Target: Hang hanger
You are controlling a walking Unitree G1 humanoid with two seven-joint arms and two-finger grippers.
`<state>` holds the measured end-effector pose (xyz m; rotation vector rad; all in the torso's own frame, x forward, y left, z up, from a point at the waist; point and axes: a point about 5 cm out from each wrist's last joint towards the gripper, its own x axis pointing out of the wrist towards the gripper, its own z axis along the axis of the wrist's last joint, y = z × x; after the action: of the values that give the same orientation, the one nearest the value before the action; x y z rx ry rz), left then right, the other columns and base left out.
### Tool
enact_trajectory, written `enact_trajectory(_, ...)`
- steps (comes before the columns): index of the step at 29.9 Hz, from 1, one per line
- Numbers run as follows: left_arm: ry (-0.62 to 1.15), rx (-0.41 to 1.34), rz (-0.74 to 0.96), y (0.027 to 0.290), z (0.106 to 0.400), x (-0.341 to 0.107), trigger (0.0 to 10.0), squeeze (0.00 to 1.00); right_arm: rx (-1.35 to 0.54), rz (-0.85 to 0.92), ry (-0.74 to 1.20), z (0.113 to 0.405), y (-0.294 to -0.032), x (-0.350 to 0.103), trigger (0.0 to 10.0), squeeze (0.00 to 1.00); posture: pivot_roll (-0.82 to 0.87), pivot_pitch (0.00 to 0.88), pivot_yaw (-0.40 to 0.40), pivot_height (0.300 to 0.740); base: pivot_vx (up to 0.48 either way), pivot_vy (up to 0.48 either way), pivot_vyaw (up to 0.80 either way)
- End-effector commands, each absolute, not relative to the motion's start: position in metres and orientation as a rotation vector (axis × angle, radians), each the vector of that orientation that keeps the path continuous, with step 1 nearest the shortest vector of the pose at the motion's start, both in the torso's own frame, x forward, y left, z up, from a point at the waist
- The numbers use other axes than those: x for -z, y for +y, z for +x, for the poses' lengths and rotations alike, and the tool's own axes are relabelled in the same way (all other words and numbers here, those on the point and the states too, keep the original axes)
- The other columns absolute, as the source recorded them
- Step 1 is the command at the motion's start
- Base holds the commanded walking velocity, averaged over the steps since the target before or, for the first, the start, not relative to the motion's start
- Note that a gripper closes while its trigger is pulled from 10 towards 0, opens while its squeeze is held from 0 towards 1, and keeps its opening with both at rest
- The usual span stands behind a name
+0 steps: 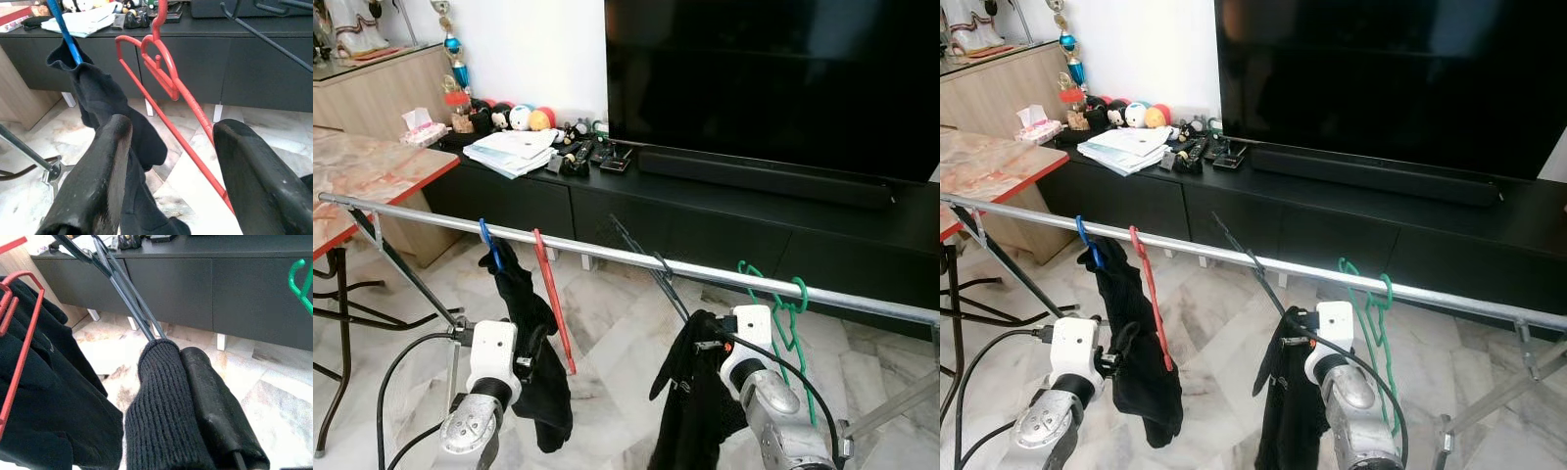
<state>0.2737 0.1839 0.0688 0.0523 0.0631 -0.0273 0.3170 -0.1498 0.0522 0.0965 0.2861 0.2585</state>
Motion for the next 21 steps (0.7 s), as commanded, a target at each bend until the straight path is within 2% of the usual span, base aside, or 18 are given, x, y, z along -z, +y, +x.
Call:
enact_trajectory(1,0.081,0.028,0.038,0.186,0.274,-0.066,10.0,0.0,-0.27,0.09,0.308,0.315,-0.15,-0.048,10.0,0.0,0.0,0.0,0.047,0.74,0.266,0.0,0.0)
enact_trajectory(7,0.079,0.028,0.038,0.185,0.274,-0.067,10.0,0.0,-0.279,0.037,0.378,0.308,-0.151,-0.033,10.0,0.0,0.0,0.0,0.047,0.74,0.27,0.0,0.0)
enact_trajectory(21,0.129,0.085,0.005,0.177,0.275,-0.061,10.0,0.0,-0.336,0.001,0.413,0.301,-0.151,-0.025,10.0,0.0,0.0,0.0,0.043,0.74,0.0,0.0,0.0)
